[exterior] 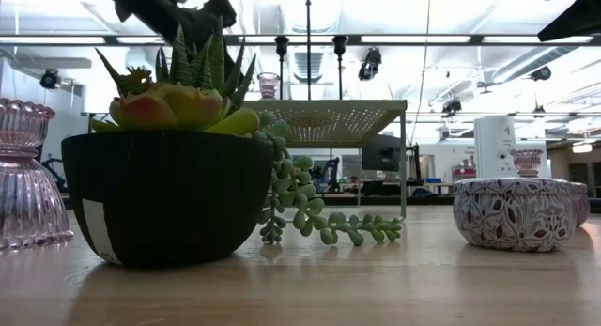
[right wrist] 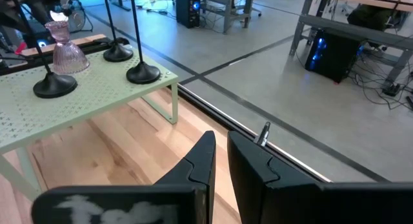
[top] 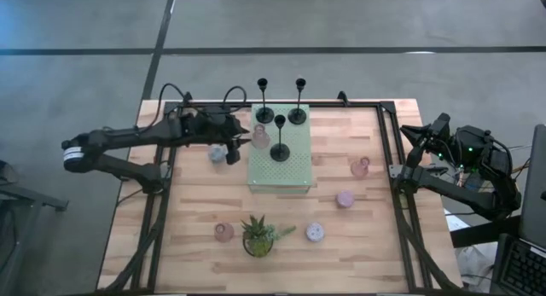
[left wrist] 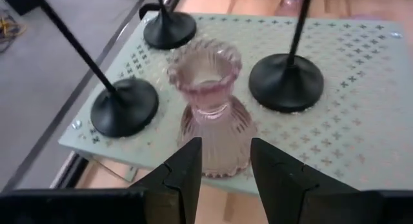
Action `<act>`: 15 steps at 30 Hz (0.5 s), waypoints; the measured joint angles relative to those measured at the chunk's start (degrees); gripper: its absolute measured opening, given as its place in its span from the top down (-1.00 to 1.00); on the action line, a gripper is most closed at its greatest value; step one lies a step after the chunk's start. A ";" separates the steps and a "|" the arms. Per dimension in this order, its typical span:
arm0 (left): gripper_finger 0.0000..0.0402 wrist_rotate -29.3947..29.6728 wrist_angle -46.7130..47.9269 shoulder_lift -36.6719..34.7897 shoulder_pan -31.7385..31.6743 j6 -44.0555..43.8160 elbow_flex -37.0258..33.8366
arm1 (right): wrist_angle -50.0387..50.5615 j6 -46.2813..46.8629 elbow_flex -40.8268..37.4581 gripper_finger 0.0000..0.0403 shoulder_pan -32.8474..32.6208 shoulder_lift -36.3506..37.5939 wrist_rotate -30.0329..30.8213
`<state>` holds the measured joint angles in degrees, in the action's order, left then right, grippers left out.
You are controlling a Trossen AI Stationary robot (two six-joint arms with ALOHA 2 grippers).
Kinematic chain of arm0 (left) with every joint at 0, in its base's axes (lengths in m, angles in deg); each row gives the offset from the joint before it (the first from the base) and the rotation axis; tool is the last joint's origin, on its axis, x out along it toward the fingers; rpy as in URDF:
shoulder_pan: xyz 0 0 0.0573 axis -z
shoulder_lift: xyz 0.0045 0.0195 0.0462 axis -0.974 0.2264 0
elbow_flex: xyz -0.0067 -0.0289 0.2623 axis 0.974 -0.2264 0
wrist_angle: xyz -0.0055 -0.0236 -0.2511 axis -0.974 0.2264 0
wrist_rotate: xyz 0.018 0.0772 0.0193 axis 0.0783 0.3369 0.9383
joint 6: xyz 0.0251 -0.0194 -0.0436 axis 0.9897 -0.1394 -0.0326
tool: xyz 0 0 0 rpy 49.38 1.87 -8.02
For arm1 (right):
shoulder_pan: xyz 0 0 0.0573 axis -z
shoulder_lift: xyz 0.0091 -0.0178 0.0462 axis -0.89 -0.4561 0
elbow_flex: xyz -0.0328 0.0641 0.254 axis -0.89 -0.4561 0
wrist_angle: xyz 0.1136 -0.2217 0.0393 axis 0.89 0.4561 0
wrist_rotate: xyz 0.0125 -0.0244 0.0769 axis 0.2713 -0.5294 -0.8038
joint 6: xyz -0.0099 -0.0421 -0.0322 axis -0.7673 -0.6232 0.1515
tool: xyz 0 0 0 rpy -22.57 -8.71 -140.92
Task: Pick & Place candle stick holders
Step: Put the top pink glass candle holder on the shelf
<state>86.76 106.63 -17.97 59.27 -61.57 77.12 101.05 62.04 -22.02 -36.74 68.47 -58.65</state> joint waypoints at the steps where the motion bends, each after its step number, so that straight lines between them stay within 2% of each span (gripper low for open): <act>1: 0.33 0.07 -1.06 0.00 -0.01 -0.71 -0.79 | 0.00 0.00 0.00 0.83 0.00 -0.01 0.00; 8: 0.32 0.61 -11.31 -0.04 -0.05 -8.26 -5.53 | 0.00 0.00 0.00 0.83 0.01 -0.01 0.00; 15: 0.32 0.82 -14.65 0.00 -0.05 -8.19 -6.76 | 0.00 0.00 0.00 0.83 0.00 -0.01 0.02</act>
<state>87.58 91.98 -17.97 59.22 -69.76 70.36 101.05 62.04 -22.02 -36.74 68.46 -58.63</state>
